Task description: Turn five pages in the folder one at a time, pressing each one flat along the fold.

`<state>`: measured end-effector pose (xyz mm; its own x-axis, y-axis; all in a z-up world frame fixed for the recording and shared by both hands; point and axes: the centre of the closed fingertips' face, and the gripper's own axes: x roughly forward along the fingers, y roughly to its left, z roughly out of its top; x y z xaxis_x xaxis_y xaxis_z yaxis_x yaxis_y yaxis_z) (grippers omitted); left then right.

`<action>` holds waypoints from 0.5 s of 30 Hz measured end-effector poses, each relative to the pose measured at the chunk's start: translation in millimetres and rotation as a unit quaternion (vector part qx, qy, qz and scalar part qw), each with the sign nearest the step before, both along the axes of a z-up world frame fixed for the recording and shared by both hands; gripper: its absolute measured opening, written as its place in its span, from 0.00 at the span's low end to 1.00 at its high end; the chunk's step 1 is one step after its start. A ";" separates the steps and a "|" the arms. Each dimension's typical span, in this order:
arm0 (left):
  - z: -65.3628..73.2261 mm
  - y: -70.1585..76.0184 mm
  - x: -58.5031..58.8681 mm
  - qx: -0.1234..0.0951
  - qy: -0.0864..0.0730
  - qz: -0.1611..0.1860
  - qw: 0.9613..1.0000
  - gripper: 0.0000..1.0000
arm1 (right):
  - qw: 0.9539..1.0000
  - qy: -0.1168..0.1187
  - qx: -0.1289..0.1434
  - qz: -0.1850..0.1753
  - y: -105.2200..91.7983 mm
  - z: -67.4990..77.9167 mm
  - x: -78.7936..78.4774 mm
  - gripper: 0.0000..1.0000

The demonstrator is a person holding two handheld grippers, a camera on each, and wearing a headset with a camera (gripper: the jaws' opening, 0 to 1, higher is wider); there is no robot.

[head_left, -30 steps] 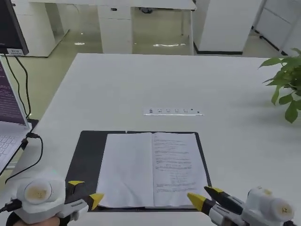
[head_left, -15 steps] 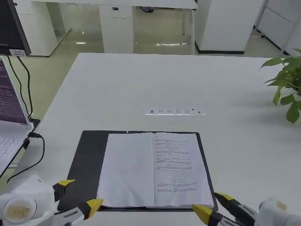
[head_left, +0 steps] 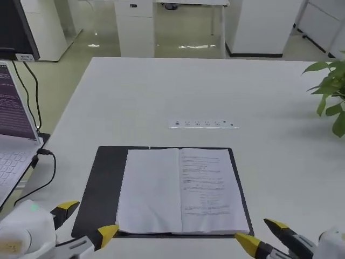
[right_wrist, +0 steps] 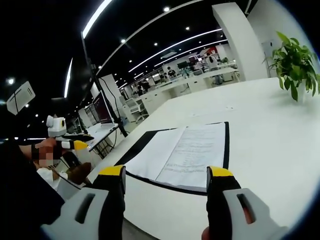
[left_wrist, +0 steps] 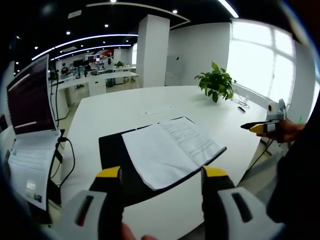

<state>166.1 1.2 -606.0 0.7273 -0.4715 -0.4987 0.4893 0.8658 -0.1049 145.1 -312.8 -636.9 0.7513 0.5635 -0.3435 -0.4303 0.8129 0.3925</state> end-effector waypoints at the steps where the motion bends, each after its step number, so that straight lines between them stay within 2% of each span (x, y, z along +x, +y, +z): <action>1: -0.2 -1.3 1.1 -0.002 0.000 -0.001 1.000 0.63 | 1.000 0.001 0.002 -0.003 -0.5 -0.1 -0.5 0.65; 7: -1.7 -13.7 6.1 -0.003 0.001 -0.014 1.000 0.64 | 1.000 0.004 0.004 -0.006 -0.3 -2.0 -5.6 0.67; 12: -3.8 -21.7 10.4 0.010 0.003 -0.031 0.999 0.65 | 1.000 0.011 0.005 -0.010 -3.5 -5.4 -9.0 0.68; 15: -2.6 -27.2 11.1 0.006 0.002 -0.035 0.999 0.66 | 1.000 0.012 0.002 -0.011 -4.4 -6.2 -10.3 0.70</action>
